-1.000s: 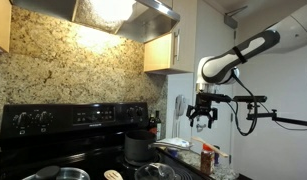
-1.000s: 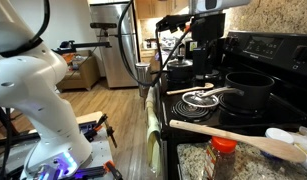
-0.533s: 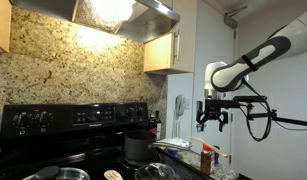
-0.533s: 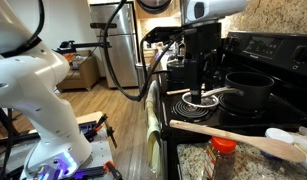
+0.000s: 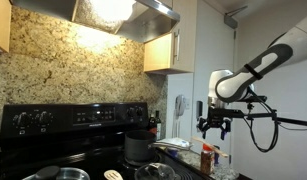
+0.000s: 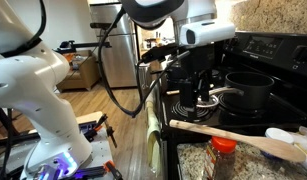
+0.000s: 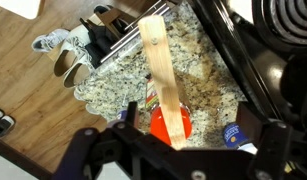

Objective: Uncover the grey pot and put the lid on the stove, then put the cooking stick from the right in the pot

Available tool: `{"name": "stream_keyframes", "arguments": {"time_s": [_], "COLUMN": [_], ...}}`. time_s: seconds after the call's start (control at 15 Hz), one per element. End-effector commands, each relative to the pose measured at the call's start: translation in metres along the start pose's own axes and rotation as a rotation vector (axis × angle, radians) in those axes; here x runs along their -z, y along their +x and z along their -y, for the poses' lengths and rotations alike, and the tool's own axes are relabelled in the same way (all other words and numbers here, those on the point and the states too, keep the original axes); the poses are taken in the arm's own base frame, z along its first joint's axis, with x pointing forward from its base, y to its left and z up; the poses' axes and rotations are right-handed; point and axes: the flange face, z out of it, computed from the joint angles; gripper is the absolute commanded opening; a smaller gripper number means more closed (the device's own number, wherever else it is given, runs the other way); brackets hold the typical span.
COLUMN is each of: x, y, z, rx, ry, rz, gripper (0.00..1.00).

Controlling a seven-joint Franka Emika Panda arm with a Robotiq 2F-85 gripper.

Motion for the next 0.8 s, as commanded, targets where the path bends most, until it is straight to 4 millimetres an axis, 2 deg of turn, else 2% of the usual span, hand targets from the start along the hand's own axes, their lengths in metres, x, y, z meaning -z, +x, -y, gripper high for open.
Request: {"name": "stream_keyframes", "arguments": {"time_s": [0.0,0.6,0.67,0.73], "x": [-0.015,-0.038,-0.041,-0.043], "y": [-0.009,-0.013,-0.013,-0.012], "z": [-0.005,-0.01,-0.01,-0.011], "rx": [0.111,0.294,0.306,0.315], "ry": [0.003,-0.016,-0.012,-0.012], "rz": [-0.003,0.07,0.076,0.082], "gripper": [1.0,1.0,0.8,0.74]}}
